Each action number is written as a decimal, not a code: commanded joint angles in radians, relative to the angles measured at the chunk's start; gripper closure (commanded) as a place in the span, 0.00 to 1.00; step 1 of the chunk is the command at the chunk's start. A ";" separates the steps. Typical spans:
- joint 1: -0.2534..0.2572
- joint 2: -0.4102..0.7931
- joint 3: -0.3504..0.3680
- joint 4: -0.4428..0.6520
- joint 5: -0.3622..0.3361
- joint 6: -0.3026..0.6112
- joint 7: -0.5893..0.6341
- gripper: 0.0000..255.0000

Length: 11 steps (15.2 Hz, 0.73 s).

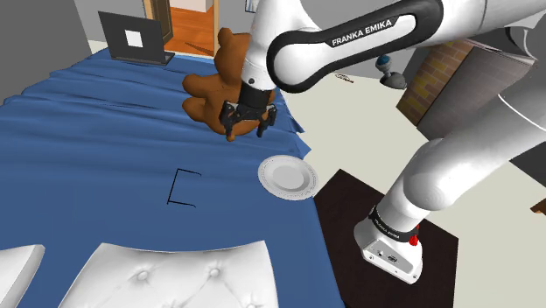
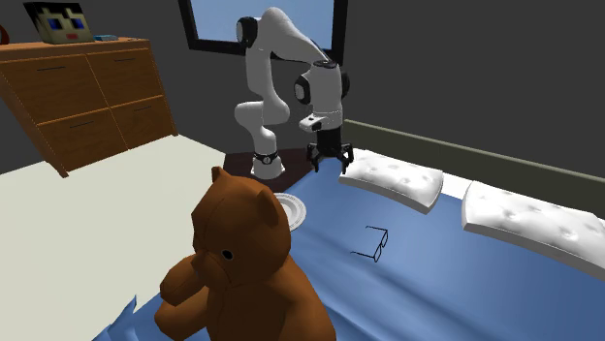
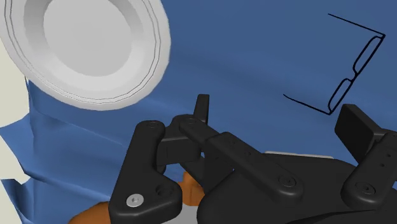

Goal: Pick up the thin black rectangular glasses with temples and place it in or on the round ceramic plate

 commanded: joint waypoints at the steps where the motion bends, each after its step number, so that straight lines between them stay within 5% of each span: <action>1: -0.008 0.080 0.037 0.035 -0.034 0.042 0.080 0.00; 6: -0.008 0.300 0.089 0.151 -0.180 0.119 0.293 0.00; 11: 0.056 0.524 0.065 0.307 -0.339 0.150 0.496 0.00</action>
